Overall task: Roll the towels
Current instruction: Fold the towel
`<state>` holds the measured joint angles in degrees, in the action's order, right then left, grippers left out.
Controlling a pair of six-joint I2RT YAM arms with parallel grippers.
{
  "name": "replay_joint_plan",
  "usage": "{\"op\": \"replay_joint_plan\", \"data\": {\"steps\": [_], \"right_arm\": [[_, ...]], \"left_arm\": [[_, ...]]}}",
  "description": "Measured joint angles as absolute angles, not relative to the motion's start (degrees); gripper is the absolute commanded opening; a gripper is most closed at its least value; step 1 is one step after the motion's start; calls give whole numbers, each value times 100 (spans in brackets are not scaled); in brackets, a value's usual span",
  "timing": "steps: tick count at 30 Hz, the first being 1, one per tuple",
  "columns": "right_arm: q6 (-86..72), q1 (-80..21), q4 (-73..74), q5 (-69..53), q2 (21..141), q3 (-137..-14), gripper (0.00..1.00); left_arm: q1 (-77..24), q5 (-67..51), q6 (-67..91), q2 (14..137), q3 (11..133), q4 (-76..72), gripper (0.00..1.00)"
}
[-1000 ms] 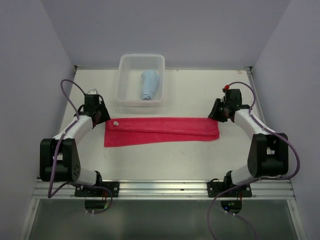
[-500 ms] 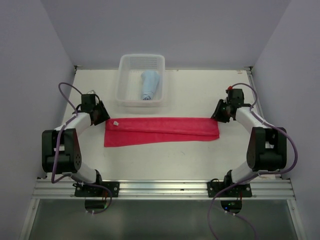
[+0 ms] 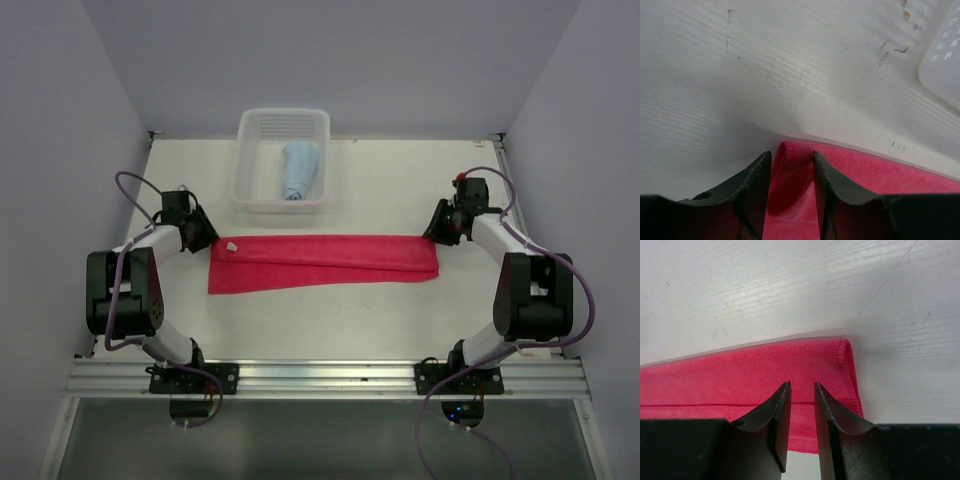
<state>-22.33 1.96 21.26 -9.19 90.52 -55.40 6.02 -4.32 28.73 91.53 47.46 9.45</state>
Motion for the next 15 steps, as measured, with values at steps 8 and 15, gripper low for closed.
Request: {"op": "replay_joint_plan", "data": {"steps": [8,15], "right_arm": [[-2233,207,2126,-921,9052,-5540,28],[-2233,239,2126,-923,9070,-5540,28]], "left_arm": [[727,-517,3006,9268,4696,781,35],[735,-687,3046,9279,4619,670,31]]}}
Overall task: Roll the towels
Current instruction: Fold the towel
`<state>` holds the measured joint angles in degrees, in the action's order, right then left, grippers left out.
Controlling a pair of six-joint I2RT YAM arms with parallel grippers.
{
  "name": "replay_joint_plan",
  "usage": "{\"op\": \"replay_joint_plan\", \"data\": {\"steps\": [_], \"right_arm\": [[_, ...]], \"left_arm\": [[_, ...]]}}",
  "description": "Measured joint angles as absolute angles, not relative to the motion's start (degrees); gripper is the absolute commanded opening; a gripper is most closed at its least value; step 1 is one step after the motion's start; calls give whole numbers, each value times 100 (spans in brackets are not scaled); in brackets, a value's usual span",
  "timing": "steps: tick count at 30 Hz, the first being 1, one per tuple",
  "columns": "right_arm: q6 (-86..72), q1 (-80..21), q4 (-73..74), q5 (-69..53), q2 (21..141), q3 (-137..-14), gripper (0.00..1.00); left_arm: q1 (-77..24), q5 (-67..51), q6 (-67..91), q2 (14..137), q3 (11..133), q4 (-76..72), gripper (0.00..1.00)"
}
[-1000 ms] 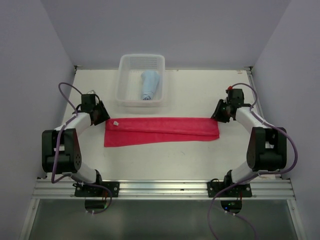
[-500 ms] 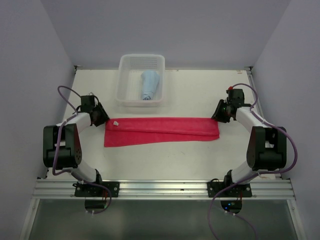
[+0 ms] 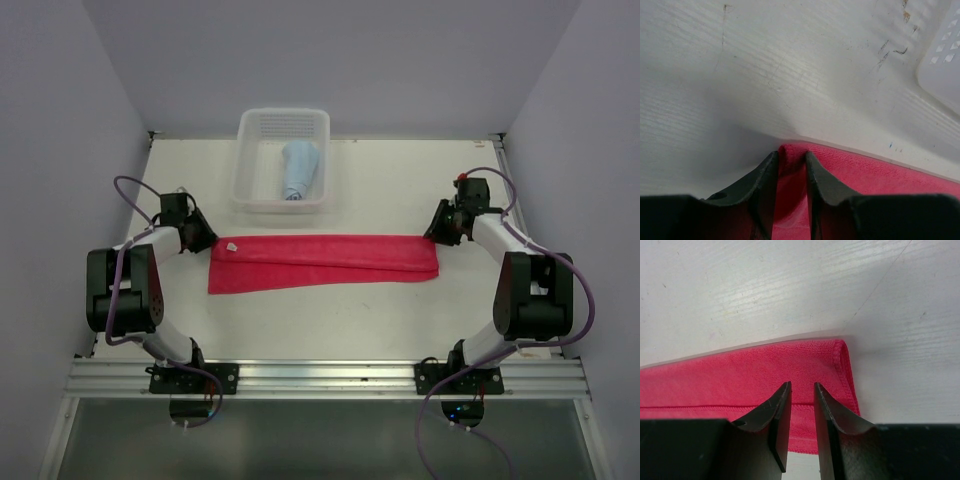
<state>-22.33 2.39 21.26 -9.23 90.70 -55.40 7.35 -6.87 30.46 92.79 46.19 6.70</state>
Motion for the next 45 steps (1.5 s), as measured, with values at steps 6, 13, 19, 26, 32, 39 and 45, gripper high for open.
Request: {"op": "replay_joint_plan", "data": {"steps": [6,13,19,26,32,39,45], "right_arm": [[-2233,250,2126,-965,9074,-5540,28],[-2233,294,2123,-976,9111,-5540,30],[-2263,346,2128,-954,9308,-5592,33],[-2309,360,2115,-727,9371,-5664,35],[-2303,377,2110,-502,9504,-5743,36],[-2292,377,2003,-401,9784,-5795,36],[-2285,377,1887,-399,9961,-5804,36]], "left_arm": [[738,-731,3052,9343,4611,635,12],[738,-749,3044,9367,4611,582,0],[738,-757,3044,9362,4611,534,0],[738,-814,3044,9362,4611,523,0],[738,-862,3041,9362,4611,523,0],[738,-880,3039,9362,4611,523,0],[738,-884,3039,9362,4611,523,0]]}}
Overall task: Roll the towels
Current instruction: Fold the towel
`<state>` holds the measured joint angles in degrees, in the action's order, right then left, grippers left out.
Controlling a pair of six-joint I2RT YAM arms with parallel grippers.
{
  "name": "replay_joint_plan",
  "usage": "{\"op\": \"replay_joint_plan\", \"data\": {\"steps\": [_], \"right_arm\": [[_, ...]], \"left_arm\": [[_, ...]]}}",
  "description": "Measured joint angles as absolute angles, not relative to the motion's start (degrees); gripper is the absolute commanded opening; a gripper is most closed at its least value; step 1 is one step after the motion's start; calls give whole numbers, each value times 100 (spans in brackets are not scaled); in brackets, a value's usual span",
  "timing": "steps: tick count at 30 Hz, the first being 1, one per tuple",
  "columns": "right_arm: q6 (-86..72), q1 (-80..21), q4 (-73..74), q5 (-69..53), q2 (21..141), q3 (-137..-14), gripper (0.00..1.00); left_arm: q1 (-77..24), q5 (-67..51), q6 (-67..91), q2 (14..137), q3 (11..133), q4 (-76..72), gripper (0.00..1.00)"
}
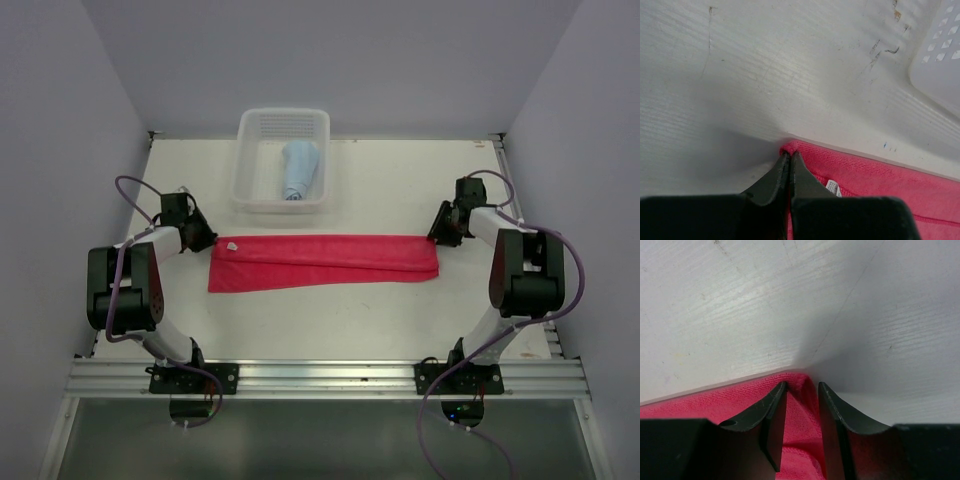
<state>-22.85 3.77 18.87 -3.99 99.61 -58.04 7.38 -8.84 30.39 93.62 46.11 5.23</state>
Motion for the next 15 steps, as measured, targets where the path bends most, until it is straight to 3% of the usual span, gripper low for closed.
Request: {"op": "replay_joint_plan", "data": {"steps": [9,15], "right_arm": [[-2217,377,1660,-419,10020,-5806,29],[-2130,377,1494,-427,10086,-5802,11]], "left_arm": [[738,-926,3037,9365,4624,530,0],[738,-956,3028,9367,4681,541,0]]}}
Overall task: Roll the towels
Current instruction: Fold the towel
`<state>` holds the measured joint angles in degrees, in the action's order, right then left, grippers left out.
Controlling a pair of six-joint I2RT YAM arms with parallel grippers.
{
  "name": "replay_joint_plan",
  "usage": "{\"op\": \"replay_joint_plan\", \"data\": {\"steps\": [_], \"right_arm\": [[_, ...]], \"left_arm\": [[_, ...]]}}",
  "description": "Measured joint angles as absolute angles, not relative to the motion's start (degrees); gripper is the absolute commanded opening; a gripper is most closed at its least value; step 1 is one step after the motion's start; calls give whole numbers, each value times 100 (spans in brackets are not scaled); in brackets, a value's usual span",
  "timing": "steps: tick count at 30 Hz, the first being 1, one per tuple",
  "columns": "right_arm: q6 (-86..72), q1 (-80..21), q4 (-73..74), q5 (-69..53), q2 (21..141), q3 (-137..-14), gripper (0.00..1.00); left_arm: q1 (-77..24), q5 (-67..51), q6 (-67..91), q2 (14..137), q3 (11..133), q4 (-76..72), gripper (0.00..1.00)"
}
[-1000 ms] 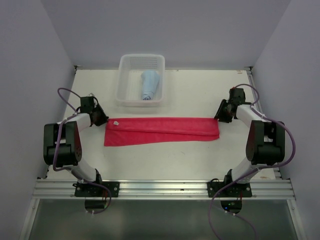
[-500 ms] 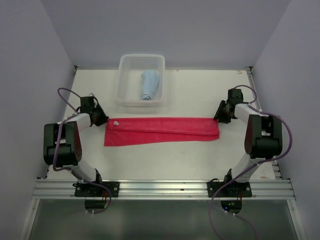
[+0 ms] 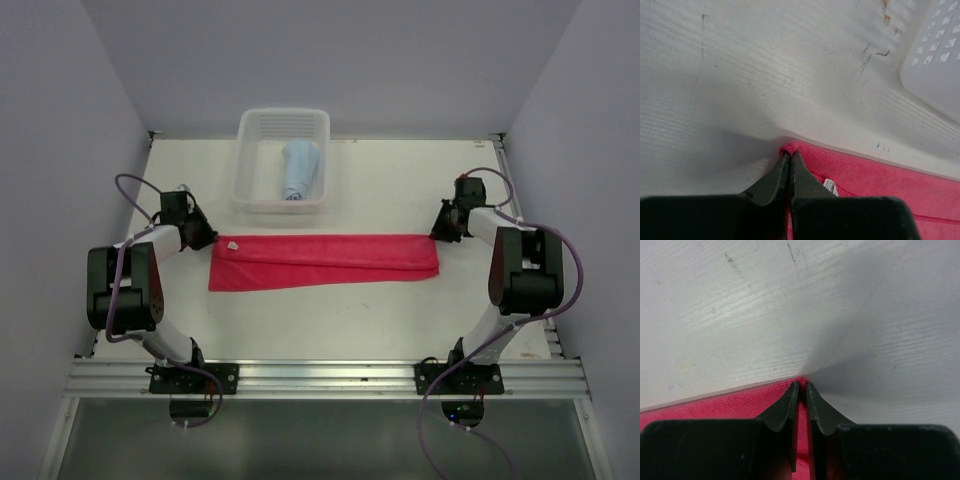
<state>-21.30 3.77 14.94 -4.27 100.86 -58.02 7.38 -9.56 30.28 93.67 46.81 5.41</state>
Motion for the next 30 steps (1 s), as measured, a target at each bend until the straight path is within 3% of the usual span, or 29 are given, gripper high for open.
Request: {"op": "replay_joint_plan", "data": {"steps": [5,16,30], "right_arm": [[-2080,377,1422,-489,10086,-5774,0],[-2023,377,1363,-504,9725,-5592,0],[-2029,377,1234,-504,8007,-5295,0]], "left_arm": [[738,-978,3020,9367,4713,541,0],[738,-950,3004,9111,4713,545,0],[738,-784,2936,7666,4512,403,0]]}}
